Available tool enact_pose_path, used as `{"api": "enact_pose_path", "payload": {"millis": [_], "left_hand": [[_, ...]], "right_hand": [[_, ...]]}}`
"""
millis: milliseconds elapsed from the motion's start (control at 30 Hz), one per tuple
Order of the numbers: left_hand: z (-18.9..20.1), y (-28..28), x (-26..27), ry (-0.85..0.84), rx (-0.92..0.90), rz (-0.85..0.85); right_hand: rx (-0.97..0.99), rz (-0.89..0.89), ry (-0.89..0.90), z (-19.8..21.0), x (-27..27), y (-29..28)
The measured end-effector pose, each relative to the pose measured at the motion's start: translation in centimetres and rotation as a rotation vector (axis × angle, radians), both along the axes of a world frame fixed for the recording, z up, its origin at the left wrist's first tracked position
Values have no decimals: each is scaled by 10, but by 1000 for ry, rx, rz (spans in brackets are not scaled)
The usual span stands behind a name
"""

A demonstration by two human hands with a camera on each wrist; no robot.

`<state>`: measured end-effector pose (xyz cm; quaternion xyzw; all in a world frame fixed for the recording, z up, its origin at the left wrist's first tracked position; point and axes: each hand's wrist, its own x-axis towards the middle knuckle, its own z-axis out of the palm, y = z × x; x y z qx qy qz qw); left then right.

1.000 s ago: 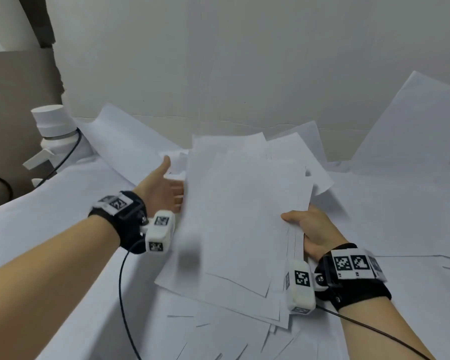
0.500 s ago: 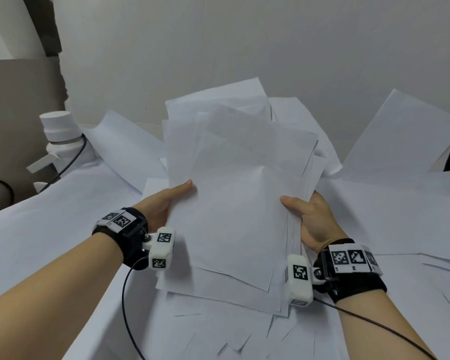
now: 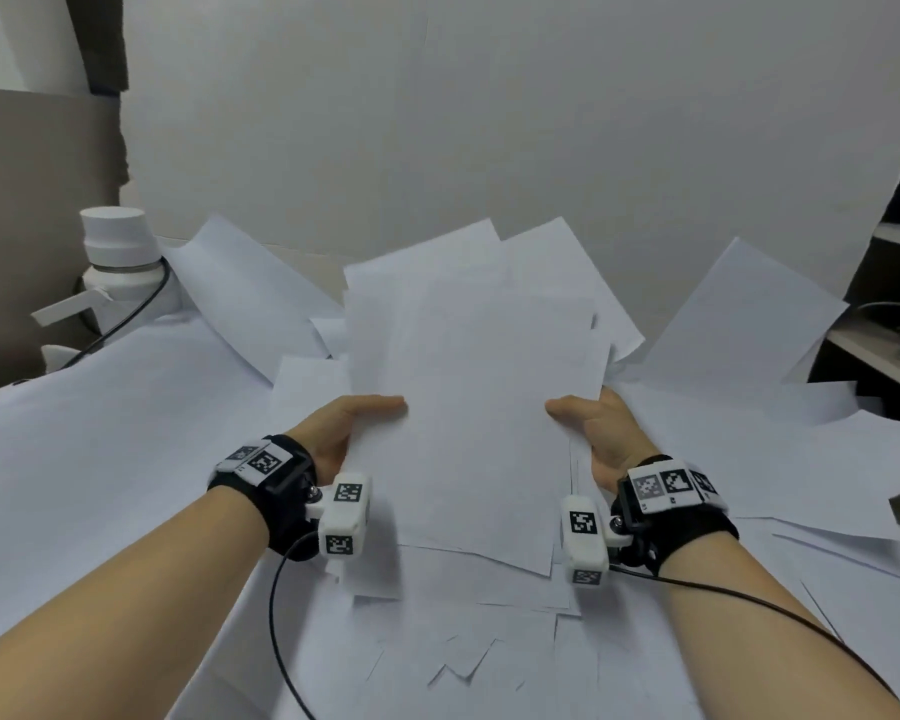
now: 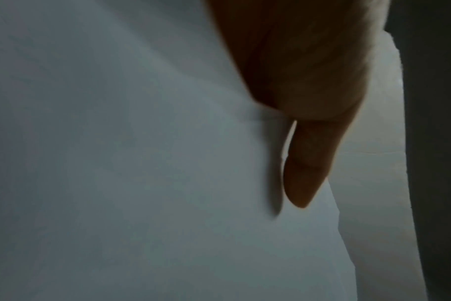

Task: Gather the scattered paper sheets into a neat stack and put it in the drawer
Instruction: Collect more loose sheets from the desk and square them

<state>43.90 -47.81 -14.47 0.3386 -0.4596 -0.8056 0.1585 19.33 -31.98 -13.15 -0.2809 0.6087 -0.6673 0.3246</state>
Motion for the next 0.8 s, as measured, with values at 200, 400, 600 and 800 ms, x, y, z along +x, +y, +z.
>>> {"api": "enact_pose_path", "payload": {"millis": [200,400,600,800], "left_hand": [[-5,-1,2,35,62,0],[-19,-1,-4,17,-95,-15],[-35,-10,-3,-63,-309,-37],[-35,-14,0,-128,-328,-80]], "right_hand": [[15,-8,33,5,-2,-4],[49,99,53,22,-7,-3],[-7,-58,-179,30,-39,-10],[233,-322,382,42,-56,-20]]}}
